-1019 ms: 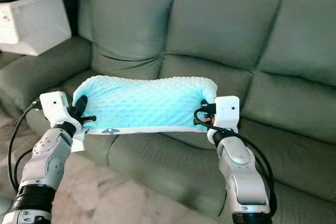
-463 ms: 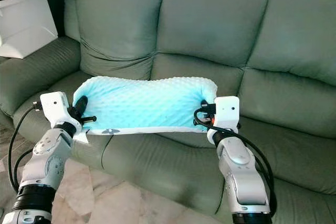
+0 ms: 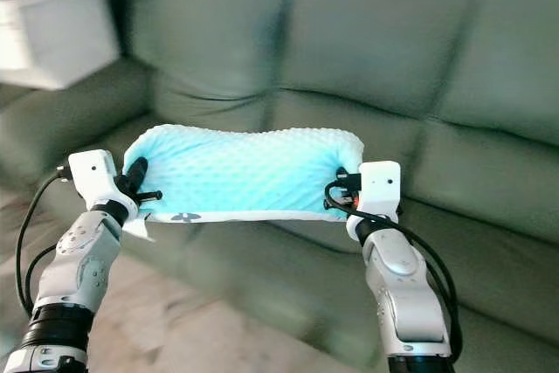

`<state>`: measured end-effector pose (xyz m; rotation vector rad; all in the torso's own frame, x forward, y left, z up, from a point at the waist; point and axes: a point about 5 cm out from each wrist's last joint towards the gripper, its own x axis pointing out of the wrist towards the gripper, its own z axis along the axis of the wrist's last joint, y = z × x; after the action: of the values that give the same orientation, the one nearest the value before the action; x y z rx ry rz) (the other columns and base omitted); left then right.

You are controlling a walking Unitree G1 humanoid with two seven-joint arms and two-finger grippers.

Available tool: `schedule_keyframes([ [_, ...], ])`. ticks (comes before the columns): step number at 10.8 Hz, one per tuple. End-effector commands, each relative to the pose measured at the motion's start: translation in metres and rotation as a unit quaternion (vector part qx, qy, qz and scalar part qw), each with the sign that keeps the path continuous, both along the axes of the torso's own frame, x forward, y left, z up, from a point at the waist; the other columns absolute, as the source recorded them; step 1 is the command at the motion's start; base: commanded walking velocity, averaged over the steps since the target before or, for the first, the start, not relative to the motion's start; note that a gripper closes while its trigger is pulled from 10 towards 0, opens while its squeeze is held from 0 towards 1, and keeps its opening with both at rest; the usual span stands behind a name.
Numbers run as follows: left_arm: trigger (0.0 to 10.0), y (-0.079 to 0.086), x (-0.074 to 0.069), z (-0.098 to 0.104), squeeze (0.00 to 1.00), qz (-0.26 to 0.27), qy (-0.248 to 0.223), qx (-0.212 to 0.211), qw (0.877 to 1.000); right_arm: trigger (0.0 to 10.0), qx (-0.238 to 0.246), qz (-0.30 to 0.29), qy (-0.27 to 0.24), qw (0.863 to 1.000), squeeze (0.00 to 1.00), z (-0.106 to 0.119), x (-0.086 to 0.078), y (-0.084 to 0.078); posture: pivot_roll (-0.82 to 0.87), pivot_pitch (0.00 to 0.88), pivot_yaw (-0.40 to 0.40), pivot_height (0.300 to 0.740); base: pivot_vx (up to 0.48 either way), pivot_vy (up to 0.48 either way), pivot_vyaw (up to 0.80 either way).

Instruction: Move the pillow to the sofa

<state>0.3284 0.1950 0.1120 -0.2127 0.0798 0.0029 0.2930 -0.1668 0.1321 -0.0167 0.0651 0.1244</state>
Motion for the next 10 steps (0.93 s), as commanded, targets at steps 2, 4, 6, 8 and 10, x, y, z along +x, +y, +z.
schedule_keyframes([
  [2, 10.0, 0.0056, -0.0001, 0.0007, 0.0, 0.005, 0.003, 0.011, 1.0, 10.0, 0.002, -0.009, -0.015, 1.0, 0.0, 0.0066, 0.0002, -0.001, -0.19, 0.0, 0.022, 0.74, 0.0, 0.48, 0.0],
  [4, 10.0, 0.0047, 0.0003, 0.0008, 0.0, 0.001, 0.004, 0.011, 1.0, 10.0, 0.002, -0.01, -0.016, 1.0, 0.0, 0.0067, 0.0002, -0.0013, -0.19, 0.0, 0.022, 0.74, 0.0, 0.48, 0.0],
  [6, 10.0, 0.0028, -0.0001, -0.0002, 0.0, -0.007, 0.007, 0.01, 1.0, 10.0, 0.002, -0.01, -0.016, 1.0, 0.0, 0.0067, 0.0003, -0.0014, -0.19, 0.0, 0.022, 0.74, 0.0, 0.48, 0.0],
  [8, 10.0, 0.0016, 0.0003, -0.0001, 0.0, -0.011, 0.007, 0.011, 1.0, 10.0, 0.001, -0.011, -0.017, 1.0, 0.0, 0.0068, 0.0011, -0.0009, -0.18, 0.0, 0.023, 0.74, 0.0, 0.48, 0.0],
  [10, 10.0, -0.0022, 0.0008, 0.0034, 0.0, -0.023, -0.008, 0.017, 1.0, 10.0, -0.001, -0.012, -0.017, 1.0, 0.0, 0.0067, 0.0015, -0.0014, -0.18, 0.0, 0.023, 0.74, 0.0, 0.146, 0.0],
])
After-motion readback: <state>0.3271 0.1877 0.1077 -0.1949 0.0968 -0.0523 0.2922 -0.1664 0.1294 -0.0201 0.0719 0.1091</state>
